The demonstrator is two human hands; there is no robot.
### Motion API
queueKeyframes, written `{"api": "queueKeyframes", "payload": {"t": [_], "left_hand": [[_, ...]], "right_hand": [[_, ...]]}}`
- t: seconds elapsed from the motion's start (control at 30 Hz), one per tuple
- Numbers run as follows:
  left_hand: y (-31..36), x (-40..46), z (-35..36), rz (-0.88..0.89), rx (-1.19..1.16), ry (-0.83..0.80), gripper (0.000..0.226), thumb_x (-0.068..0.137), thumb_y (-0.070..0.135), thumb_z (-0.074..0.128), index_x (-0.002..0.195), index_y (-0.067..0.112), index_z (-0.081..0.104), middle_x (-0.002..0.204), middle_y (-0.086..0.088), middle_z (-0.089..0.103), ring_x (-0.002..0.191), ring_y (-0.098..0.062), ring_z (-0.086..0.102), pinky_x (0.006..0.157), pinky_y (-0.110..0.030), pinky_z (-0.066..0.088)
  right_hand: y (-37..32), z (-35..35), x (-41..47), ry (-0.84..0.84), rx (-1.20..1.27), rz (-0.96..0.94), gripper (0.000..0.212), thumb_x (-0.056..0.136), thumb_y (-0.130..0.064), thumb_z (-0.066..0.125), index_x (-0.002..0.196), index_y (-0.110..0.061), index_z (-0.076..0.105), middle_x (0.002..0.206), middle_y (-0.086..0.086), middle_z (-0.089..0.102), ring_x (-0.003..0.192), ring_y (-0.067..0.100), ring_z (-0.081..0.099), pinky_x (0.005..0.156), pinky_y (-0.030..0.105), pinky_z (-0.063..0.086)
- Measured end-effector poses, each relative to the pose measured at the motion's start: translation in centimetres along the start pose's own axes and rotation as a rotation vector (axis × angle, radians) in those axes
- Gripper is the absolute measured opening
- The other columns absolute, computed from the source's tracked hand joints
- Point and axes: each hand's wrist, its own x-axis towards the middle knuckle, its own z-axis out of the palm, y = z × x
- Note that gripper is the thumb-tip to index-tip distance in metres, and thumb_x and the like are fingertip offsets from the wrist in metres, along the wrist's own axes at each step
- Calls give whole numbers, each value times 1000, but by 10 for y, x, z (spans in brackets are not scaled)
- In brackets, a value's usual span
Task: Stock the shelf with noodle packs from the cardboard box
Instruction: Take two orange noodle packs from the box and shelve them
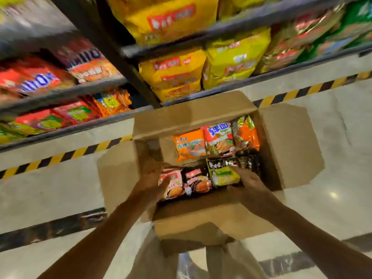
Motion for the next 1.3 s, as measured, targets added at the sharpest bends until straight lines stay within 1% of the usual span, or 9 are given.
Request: {"api": "queueKeyframes", "payload": {"t": [0.17, 0.3, 0.47, 0.6, 0.7, 0.77, 0.93, 1.17, 1.3], "left_hand": [[-42, 74, 59, -1, 104, 8, 43, 100, 29, 54, 142, 22, 49, 143, -3, 51, 127, -25, 52, 101, -30, 41], [-72, 120, 92, -12, 97, -52, 47, 99, 27, 56, 145, 23, 45, 148, -1, 46, 132, -24, 50, 105, -37, 43], [-75, 167, 114, -152, -80, -22, 44, 99, 35, 54, 141, 26, 45, 139, -1, 51, 112, -23, 61, 85, -42, 57], [-70, 215, 131, -335, -311, 57, 55, 99, 33, 57, 148, 22, 36, 148, -2, 44, 107, -15, 55, 57, -14, 52], [-66, 244, 144, -455, -456, 92, 73, 97, 41, 58, 156, 21, 21, 156, -1, 37, 128, -25, 49, 84, -22, 46], [-67, 255, 153, -453, -511, 149, 69, 95, 41, 62, 151, 18, 27, 146, -3, 49, 119, -22, 53, 91, -28, 40], [-66, 251, 159, -565, -718, 179, 55, 86, 46, 72, 127, 13, 57, 112, -4, 70, 95, -23, 67, 69, -29, 50], [-57, 221, 132, -505, -855, 207, 37, 80, 31, 82, 106, 20, 58, 105, -8, 72, 93, -30, 71, 81, -53, 59], [-68, 175, 94, -504, -828, 273, 40, 82, 27, 80, 111, 16, 56, 99, -2, 70, 83, -20, 70, 60, -33, 53]], "right_hand": [[59, 55, 70, 41, -11, -1, 64, 92, -29, 68, 149, -24, 40, 145, 0, 47, 135, 18, 40, 111, 37, 36], [95, 84, 106, 6, -33, -20, 64, 95, -34, 63, 152, -27, 35, 153, -6, 40, 143, 14, 33, 113, 34, 32], [118, 98, 128, -26, 33, 14, 63, 96, -39, 59, 153, -35, 31, 156, -14, 34, 145, 9, 27, 112, 30, 31], [132, 108, 139, -19, 30, 4, 64, 96, -41, 59, 152, -38, 29, 153, -20, 33, 143, 4, 26, 107, 21, 26], [142, 118, 146, -6, 36, -4, 64, 95, -38, 61, 151, -41, 29, 146, -26, 32, 132, -7, 25, 105, 16, 24], [145, 126, 148, 14, 45, -13, 64, 95, -35, 63, 149, -41, 31, 144, -25, 35, 128, -10, 25, 102, 15, 24], [142, 134, 147, 32, 75, -4, 61, 94, -34, 64, 147, -42, 35, 143, -24, 38, 130, -8, 29, 102, 16, 27], [100, 125, 145, 30, 177, 49, 54, 94, -29, 65, 143, -35, 43, 137, -23, 46, 127, 1, 41, 101, 19, 33], [69, 120, 166, 24, 268, 120, 55, 94, -23, 66, 144, -31, 44, 135, -15, 53, 125, 5, 47, 100, 23, 37]]}}
